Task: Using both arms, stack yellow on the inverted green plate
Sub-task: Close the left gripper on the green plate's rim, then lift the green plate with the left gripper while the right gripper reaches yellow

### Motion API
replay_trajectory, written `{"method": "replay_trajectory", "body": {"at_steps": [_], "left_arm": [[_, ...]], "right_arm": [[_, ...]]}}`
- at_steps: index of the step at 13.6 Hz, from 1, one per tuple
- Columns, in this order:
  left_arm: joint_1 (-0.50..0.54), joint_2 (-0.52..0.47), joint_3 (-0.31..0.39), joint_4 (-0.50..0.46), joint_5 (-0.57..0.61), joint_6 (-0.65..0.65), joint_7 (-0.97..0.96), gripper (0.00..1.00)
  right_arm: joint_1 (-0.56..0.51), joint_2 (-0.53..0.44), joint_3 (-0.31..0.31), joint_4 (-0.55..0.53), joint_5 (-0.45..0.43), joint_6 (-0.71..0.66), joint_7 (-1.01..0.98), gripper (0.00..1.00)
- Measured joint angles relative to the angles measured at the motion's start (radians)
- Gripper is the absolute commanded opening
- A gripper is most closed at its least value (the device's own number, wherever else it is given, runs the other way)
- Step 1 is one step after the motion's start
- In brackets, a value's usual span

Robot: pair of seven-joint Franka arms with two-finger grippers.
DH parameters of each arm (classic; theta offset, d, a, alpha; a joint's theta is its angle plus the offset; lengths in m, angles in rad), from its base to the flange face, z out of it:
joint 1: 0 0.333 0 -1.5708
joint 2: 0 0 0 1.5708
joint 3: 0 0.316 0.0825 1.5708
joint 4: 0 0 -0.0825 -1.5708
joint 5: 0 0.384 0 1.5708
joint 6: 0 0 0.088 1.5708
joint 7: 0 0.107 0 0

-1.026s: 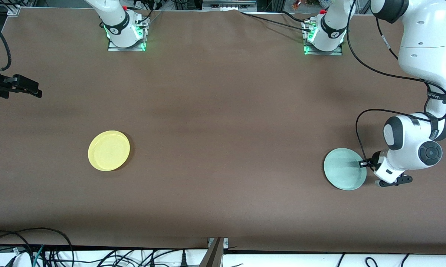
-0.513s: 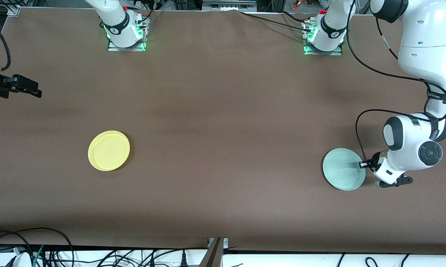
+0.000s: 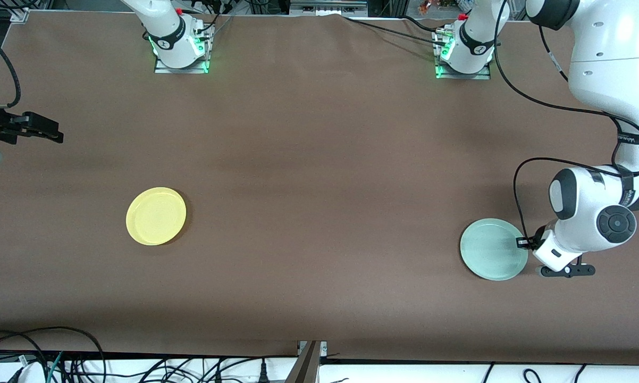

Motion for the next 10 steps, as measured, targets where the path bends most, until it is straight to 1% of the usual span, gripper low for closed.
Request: {"method": "replay_trajectory", "body": {"at_steps": [2,4,5,7,10], "left_arm": [[-0.056,-0.011,-0.001,0.097,0.071,-0.135,0.001,0.0],[-0.139,-0.017,-0.002,0.176,0.181,-0.228,-0.001,0.0],[-0.188,-0.018,-0.001,0.199,0.242,-0.252,-0.008,0.0],[-0.278,-0.017,0.002,0.216,0.339,-0.268,-0.063,0.0],[-0.381,-0.017,0.006,0.248,0.458,-0.268,-0.103,0.0]], "right_arm": [[-0.001,0.018,-0.001,0.0,0.0,0.0,0.0,1.0],[-0.009,0.041,-0.011,0.0,0.0,0.0,0.0,1.0],[-0.021,0.051,-0.014,-0.001,0.0,0.0,0.0,1.0],[-0.043,0.084,-0.017,-0.002,0.0,0.004,0.0,1.0],[-0.052,0.162,-0.018,-0.004,0.0,0.06,0.001,1.0]]}}
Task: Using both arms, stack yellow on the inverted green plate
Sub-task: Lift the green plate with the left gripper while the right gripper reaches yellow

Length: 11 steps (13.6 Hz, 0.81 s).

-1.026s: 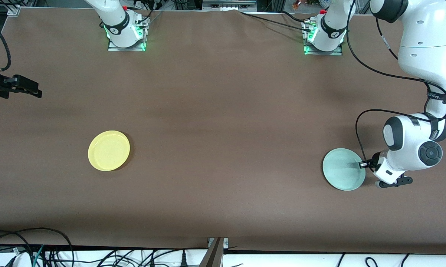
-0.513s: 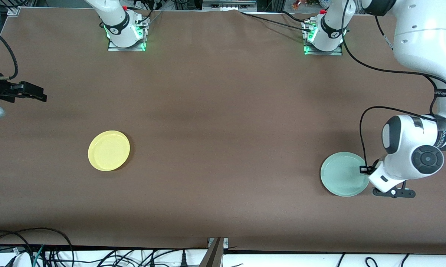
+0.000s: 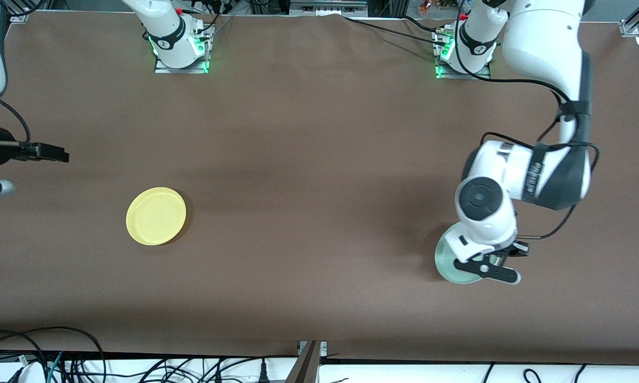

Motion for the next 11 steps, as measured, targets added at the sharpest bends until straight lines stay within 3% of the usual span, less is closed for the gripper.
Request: {"method": "replay_trajectory", "body": {"at_steps": [6,11], "left_arm": [[-0.274,0.017,0.0,0.011,0.249,-0.107,-0.24,0.0],[-0.452,0.114,0.004,0.007,0.446,-0.166,-0.408,0.0]], "right_arm": [[-0.014,0.149,0.0,-0.081,0.037,0.248,0.0,1.0],[-0.014,0.199,0.001,-0.214,0.071,0.454,0.0,1.0]]}}
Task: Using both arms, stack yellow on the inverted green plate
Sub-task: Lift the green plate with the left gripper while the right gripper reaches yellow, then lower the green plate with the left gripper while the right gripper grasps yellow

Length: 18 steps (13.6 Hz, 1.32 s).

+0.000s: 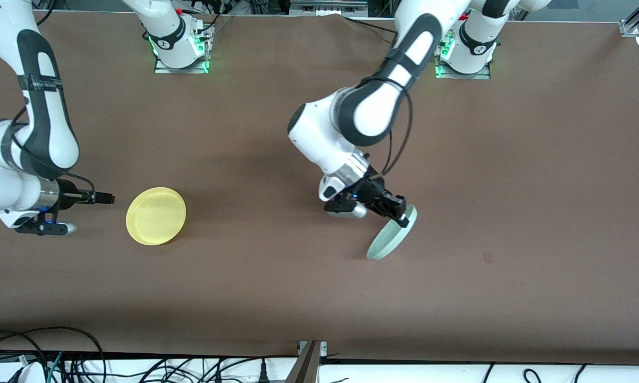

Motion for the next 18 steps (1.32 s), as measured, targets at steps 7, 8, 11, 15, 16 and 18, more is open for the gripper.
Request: {"method": "replay_trajectory", "body": {"at_steps": [7,8,11,15,16,18], "left_arm": [[-0.108,0.079,0.005,0.0,0.061,-0.036,-0.117,0.0],[-0.116,0.086,0.005,0.0,0.061,-0.038,-0.133,0.0],[-0.153,0.117,0.011,0.0,0.075,-0.076,-0.19,0.0],[-0.194,0.135,0.019,0.0,0.1,-0.107,-0.246,0.06],[-0.204,0.136,0.019,0.0,0.1,-0.11,-0.25,0.37],[-0.231,0.14,0.016,0.0,0.1,-0.117,-0.255,1.0]], "right_arm": [[0.0,0.075,0.001,-0.129,0.1,0.245,-0.023,1.0],[-0.001,0.083,0.001,-0.129,0.104,0.251,-0.025,1.0],[-0.01,0.099,0.001,-0.131,0.137,0.253,-0.069,1.0],[-0.03,0.111,0.001,-0.135,0.183,0.253,-0.144,0.65],[-0.033,0.113,0.001,-0.136,0.19,0.253,-0.15,0.46],[-0.033,0.113,0.001,-0.136,0.192,0.253,-0.151,0.21]]}}
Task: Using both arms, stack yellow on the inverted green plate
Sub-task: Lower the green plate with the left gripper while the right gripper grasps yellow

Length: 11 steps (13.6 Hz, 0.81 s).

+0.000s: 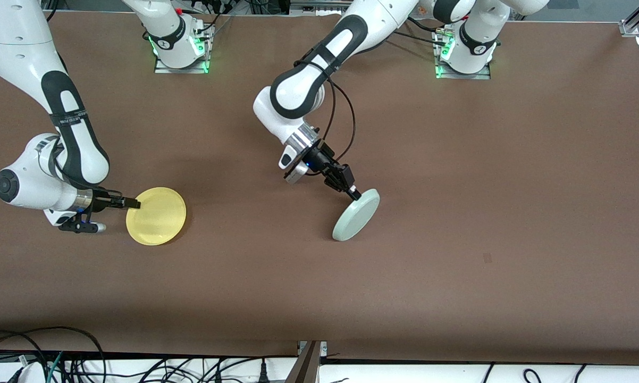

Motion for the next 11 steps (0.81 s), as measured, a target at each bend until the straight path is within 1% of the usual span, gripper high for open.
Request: {"method": "replay_trajectory", "body": {"at_steps": [1,2,3,5,7,9,11], "left_arm": [[-0.023,0.003,-0.002,0.0,0.0,-0.015,-0.008,1.0],[-0.055,0.006,-0.004,0.0,0.0,-0.034,-0.028,1.0],[-0.094,0.007,-0.006,0.0,0.0,-0.062,-0.052,1.0],[-0.184,0.011,-0.01,0.0,-0.032,-0.116,-0.12,1.0],[-0.257,0.021,-0.009,0.0,-0.122,-0.135,-0.277,1.0],[-0.274,0.026,-0.008,0.001,-0.214,-0.12,-0.42,1.0],[-0.244,0.021,0.01,0.02,-0.315,-0.055,-0.46,1.0]], "right_arm": [[0.0,0.0,0.0,0.0,0.0,0.0,0.0,0.11],[0.0,0.0,0.001,0.0,0.0,0.0,0.0,0.03],[0.0,0.0,0.002,0.0,0.001,0.0,-0.001,0.01],[0.0,0.0,0.004,0.001,0.004,0.0,-0.001,0.0],[0.0,-0.006,0.004,0.003,0.01,-0.002,-0.002,0.0],[0.0,-0.006,0.005,0.004,0.011,-0.001,-0.003,0.0],[0.0,-0.006,0.006,0.017,0.011,-0.001,-0.009,0.0]]}}
